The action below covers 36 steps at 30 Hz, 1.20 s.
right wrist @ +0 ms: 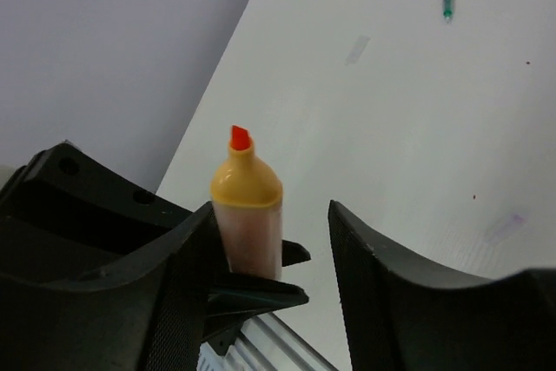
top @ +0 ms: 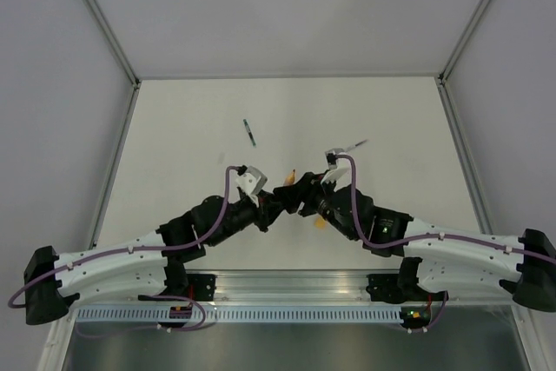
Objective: Insert the pens into the pen caps
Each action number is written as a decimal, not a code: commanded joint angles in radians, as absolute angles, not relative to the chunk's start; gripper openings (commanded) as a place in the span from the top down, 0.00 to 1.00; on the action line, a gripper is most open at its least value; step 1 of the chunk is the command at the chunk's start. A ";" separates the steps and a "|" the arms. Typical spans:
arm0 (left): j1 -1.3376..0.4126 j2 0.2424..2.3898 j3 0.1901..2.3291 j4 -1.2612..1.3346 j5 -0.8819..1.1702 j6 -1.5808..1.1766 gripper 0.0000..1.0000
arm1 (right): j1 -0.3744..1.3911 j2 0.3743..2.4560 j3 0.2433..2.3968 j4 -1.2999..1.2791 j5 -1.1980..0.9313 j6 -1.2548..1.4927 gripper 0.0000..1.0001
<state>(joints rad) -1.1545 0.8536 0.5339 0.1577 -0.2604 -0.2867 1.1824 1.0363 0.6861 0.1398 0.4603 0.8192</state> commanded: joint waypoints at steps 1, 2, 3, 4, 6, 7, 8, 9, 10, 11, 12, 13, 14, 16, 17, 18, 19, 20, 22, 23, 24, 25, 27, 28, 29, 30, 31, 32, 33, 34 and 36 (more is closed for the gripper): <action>-1.160 0.767 0.515 0.275 -0.097 -0.307 0.98 | 1.190 0.953 0.665 0.234 0.390 0.710 0.39; -1.158 0.752 0.506 0.294 -0.028 -0.328 0.98 | 1.190 0.904 0.646 0.254 0.374 0.672 0.38; -1.160 0.726 0.500 0.310 0.001 -0.339 0.98 | 1.190 0.881 0.632 0.273 0.361 0.661 0.41; -1.158 0.718 0.499 0.317 0.070 -0.347 0.98 | 1.190 0.840 0.603 0.309 0.329 0.646 0.43; -1.160 0.719 0.505 0.330 0.113 -0.359 0.98 | 1.190 0.807 0.577 0.343 0.290 0.621 0.50; -1.160 0.724 0.511 0.328 0.142 -0.360 0.98 | 1.190 0.778 0.571 0.356 0.276 0.615 0.51; -1.158 0.732 0.514 0.328 0.155 -0.364 0.98 | 1.190 0.767 0.563 0.368 0.258 0.609 0.52; -1.160 0.738 0.517 0.334 0.164 -0.368 0.98 | 1.190 0.756 0.560 0.379 0.244 0.607 0.52; -1.160 0.756 0.517 0.340 0.188 -0.373 0.98 | 1.189 0.744 0.554 0.403 0.209 0.604 0.53; -1.158 0.762 0.518 0.348 0.207 -0.377 0.98 | 1.190 0.738 0.554 0.408 0.193 0.601 0.54; -1.158 0.771 0.520 0.360 0.219 -0.388 0.98 | 1.190 0.738 0.554 0.411 0.183 0.600 0.56; -1.160 0.790 0.526 0.367 0.247 -0.396 0.98 | 1.189 0.736 0.561 0.407 0.166 0.601 0.58; -1.158 0.798 0.529 0.370 0.259 -0.403 0.98 | 1.190 0.736 0.563 0.407 0.154 0.600 0.61; -1.160 0.804 0.531 0.385 0.287 -0.434 0.98 | 1.190 0.733 0.551 0.432 0.127 0.607 0.72; -1.158 0.801 0.531 0.391 0.293 -0.442 0.98 | 1.190 0.730 0.543 0.443 0.123 0.612 0.80; -1.158 0.798 0.531 0.396 0.299 -0.445 0.91 | 1.192 0.730 0.540 0.449 0.109 0.617 0.95; -1.160 0.796 0.535 0.394 0.314 -0.448 0.80 | 1.190 0.732 0.545 0.439 0.106 0.618 1.00; -1.158 0.787 0.541 0.390 0.319 -0.451 0.64 | 1.190 0.733 0.551 0.427 0.101 0.618 1.00; -1.158 0.778 0.558 0.371 0.340 -0.446 0.42 | 1.190 0.744 0.575 0.384 0.084 0.609 1.00; -1.160 0.772 0.563 0.368 0.350 -0.437 0.38 | 1.190 0.747 0.583 0.370 0.083 0.607 1.00; -1.158 0.766 0.568 0.364 0.357 -0.431 0.34 | 1.190 0.752 0.597 0.356 0.077 0.609 1.00; -1.160 0.765 0.578 0.348 0.371 -0.425 0.34 | 1.190 0.761 0.600 0.347 0.069 0.611 1.00; -1.160 0.772 0.592 0.328 0.382 -0.411 0.35 | 1.190 0.768 0.603 0.348 0.052 0.620 1.00; -1.160 0.776 0.594 0.325 0.391 -0.407 0.35 | 1.190 0.775 0.603 0.353 0.049 0.623 1.00; -1.158 0.779 0.594 0.327 0.396 -0.405 0.36 | 1.190 0.779 0.600 0.359 0.045 0.626 1.00; -1.158 0.787 0.595 0.328 0.399 -0.403 0.36 | 1.189 0.782 0.598 0.368 0.041 0.629 1.00; -1.160 0.795 0.597 0.328 0.405 -0.402 0.36 | 1.190 0.787 0.597 0.374 0.038 0.630 1.00; -1.158 0.802 0.598 0.328 0.413 -0.397 0.38 | 1.190 0.791 0.595 0.383 0.034 0.630 1.00; -1.160 0.808 0.603 0.327 0.416 -0.397 0.39 | 1.190 0.795 0.594 0.394 0.028 0.632 1.00; -1.160 0.821 0.601 0.330 0.429 -0.397 0.41 | 1.190 0.798 0.594 0.399 0.025 0.634 1.00; -1.160 0.830 0.598 0.336 0.448 -0.400 0.46 | 1.190 0.802 0.595 0.405 0.018 0.635 1.00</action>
